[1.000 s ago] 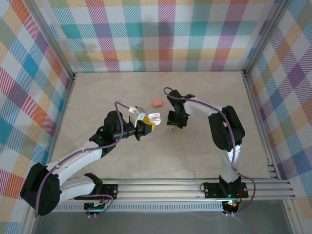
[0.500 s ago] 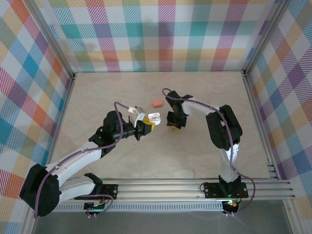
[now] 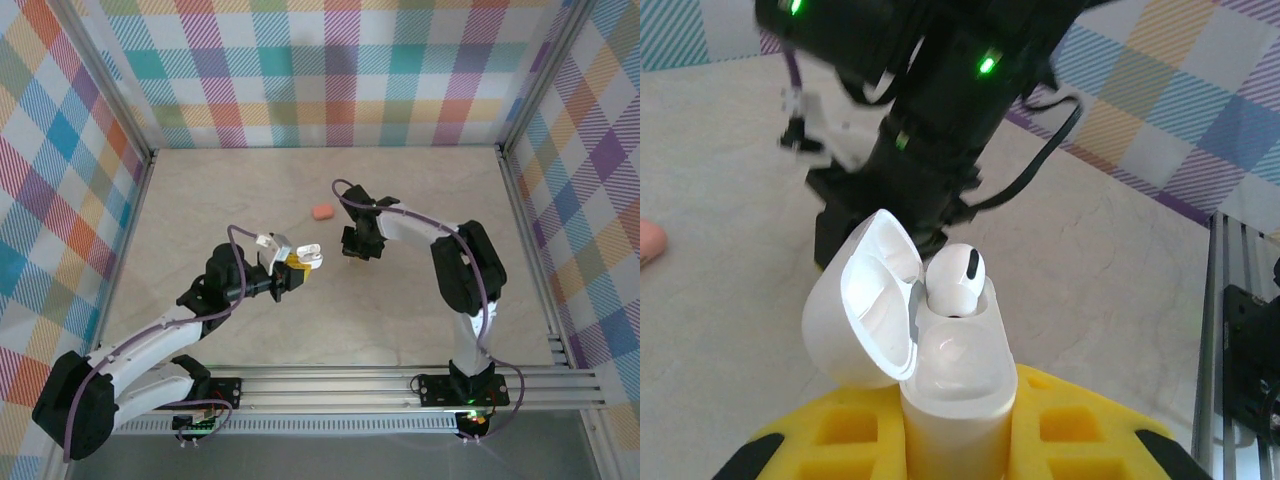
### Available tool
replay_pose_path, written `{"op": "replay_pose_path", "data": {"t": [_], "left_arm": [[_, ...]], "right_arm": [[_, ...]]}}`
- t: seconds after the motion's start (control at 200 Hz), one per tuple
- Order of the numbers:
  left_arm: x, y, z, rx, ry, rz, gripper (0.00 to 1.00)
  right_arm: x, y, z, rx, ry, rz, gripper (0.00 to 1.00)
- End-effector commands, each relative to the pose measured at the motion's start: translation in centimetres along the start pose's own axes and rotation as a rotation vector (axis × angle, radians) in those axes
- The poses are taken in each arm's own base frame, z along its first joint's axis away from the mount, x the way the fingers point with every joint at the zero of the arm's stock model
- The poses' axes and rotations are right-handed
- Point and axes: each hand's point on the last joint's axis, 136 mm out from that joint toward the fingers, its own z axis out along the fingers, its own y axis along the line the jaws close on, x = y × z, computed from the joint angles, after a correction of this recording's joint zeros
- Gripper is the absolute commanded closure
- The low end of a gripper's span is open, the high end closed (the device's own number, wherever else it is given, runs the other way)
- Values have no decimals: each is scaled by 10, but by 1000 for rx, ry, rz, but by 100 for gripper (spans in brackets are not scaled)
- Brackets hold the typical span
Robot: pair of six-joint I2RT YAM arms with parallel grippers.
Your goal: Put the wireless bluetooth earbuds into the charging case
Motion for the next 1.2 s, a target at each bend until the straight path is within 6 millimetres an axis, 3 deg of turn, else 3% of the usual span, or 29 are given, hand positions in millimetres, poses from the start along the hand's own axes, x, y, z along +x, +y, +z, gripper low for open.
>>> {"op": "replay_pose_path", "data": {"t": [0.0,0.21,0.48,0.635,0.92,1.195], "left_arm": [[-15,-2,-7,-4,-81,22,100],[-26,-4,-10,-4,-139,61,100],[-42,-8,-6,23,-173,102,100],[-47,-6,-1,17,-163,97,100],[-61,-6,3,18,-176,106,100],[-69,7,9,-51,-162,66,100]], "right_arm": [[-19,17,-43,-56,-163,-85,86],[-20,38,-90,-139,-310,-205,86],[-8,68,-166,-259,-544,-366,88],[1,77,-196,-330,-621,-406,88],[19,103,-237,-481,-718,-493,89],[31,122,-249,-560,-733,-527,89]]}}
